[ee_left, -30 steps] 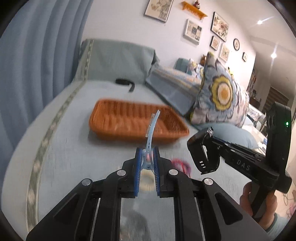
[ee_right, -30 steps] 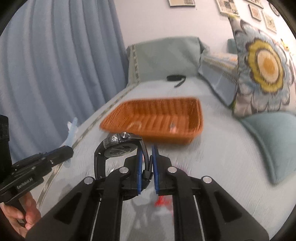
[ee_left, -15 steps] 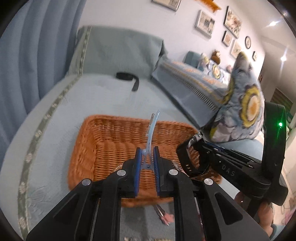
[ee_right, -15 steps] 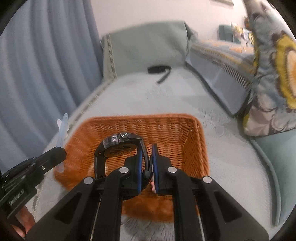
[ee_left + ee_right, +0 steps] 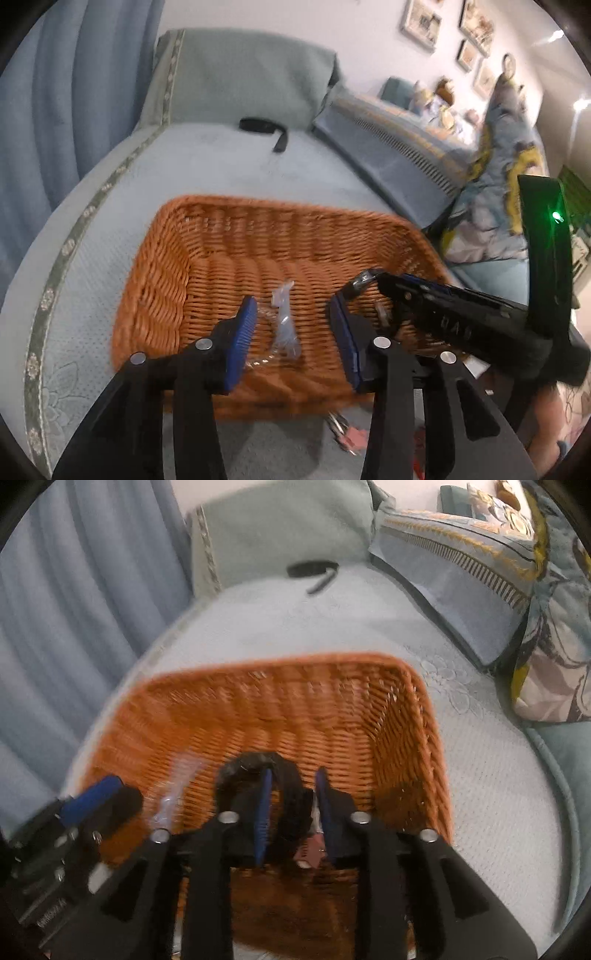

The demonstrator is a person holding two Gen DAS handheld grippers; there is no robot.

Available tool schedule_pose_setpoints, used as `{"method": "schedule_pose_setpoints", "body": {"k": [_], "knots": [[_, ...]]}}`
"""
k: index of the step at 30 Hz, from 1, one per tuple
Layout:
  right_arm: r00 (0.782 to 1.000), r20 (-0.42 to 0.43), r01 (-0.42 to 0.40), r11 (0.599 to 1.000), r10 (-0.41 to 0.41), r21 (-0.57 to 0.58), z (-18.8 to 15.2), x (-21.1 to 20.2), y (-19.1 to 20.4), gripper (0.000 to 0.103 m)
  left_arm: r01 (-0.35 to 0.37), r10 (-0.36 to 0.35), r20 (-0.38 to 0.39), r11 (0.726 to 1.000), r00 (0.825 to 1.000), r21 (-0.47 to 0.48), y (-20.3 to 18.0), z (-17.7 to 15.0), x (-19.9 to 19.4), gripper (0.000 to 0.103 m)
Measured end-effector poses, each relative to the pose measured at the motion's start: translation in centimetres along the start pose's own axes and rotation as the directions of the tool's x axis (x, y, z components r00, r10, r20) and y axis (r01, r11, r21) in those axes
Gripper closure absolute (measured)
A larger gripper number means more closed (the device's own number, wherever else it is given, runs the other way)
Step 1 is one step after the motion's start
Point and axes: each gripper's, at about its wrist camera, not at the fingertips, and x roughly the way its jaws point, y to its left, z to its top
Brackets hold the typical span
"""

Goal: Organize jewelry
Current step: 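Carry the claw clip and watch to the basket and release both, then grasp the small silver earring with the left tool while the right grasps the red cord bracelet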

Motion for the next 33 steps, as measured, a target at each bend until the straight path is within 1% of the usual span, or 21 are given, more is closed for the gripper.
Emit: {"method": "schedule_pose_setpoints", "body": {"k": [3, 4, 6, 8, 11, 13, 16, 17, 20, 23, 25, 27, 29, 33], "knots": [[0.998, 0.062, -0.015, 1.000, 0.017, -0.026, -0.1, -3.8, 0.3, 0.075, 0.027, -0.027, 0.044, 1.000, 0.999, 0.003, -0.3, -0.3, -3.5, 0.064], [0.996, 0.089, -0.023, 0.999, 0.027, -0.041, -0.6, -5.8, 0.6, 0.074, 0.040, -0.040, 0.063, 0.999, 0.997, 0.003, -0.4, -0.4, -4.9, 0.064], [0.992, 0.121, -0.024, 0.998, 0.032, -0.064, -1.2, -8.4, 1.1, 0.074, 0.069, -0.068, 0.107, 0.998, 0.992, -0.003, -0.7, -0.9, -8.2, 0.064], [0.988, 0.150, -0.033, 0.996, 0.046, -0.085, -2.4, -11.4, 1.4, 0.074, 0.091, -0.089, 0.148, 0.996, 0.985, -0.001, -1.1, -1.7, -11.6, 0.064], [0.983, 0.179, -0.025, 0.993, 0.045, -0.112, -4.6, -14.5, 1.8, 0.075, 0.094, -0.095, 0.189, 0.995, 0.977, 0.013, -1.8, -3.2, -15.8, 0.064], [0.981, 0.187, -0.020, 0.992, 0.044, -0.126, -6.2, -15.9, 1.8, 0.074, 0.086, -0.088, 0.205, 0.996, 0.975, 0.017, -2.1, -4.7, -18.0, 0.064], [0.982, 0.184, -0.025, 0.990, 0.051, -0.142, -9.7, -16.9, 1.7, 0.074, 0.073, -0.073, 0.205, 0.997, 0.976, 0.005, -2.0, -7.1, -19.9, 0.064], [0.982, 0.180, -0.032, 0.990, 0.057, -0.138, -10.5, -17.0, 1.6, 0.074, 0.067, -0.064, 0.200, 0.998, 0.978, -0.009, -1.8, -8.5, -20.5, 0.064], [0.983, 0.163, -0.063, 0.990, 0.083, -0.127, -13.3, -16.5, 1.2, 0.074, 0.065, -0.055, 0.174, 0.997, 0.983, -0.051, -1.1, -11.4, -20.8, 0.064], [0.987, 0.141, -0.062, 0.989, 0.081, -0.135, -15.4, -15.4, 1.2, 0.074, 0.067, -0.054, 0.134, 0.993, 0.989, -0.095, -0.1, -14.2, -20.0, 0.064], [0.989, 0.123, -0.069, 0.989, 0.086, -0.134, -16.4, -14.6, 1.1, 0.074, 0.068, -0.055, 0.107, 0.989, 0.993, -0.129, 0.8, -16.2, -19.2, 0.064], [0.991, 0.105, -0.071, 0.989, 0.085, -0.133, -17.2, -13.6, 1.0, 0.074, 0.071, -0.060, 0.071, 0.985, 0.996, -0.155, 1.6, -17.5, -18.2, 0.064], [0.992, 0.095, -0.064, 0.989, 0.077, -0.133, -17.6, -12.8, 0.8, 0.074, 0.069, -0.065, 0.031, 0.984, 0.997, -0.164, 2.0, -18.3, -17.2, 0.064], [0.996, 0.057, -0.059, 0.992, 0.066, -0.115, -18.3, -11.2, 0.1, 0.074, 0.055, -0.061, -0.039, 0.988, 0.997, -0.143, 2.0, -19.7, -15.6, 0.064]]}}
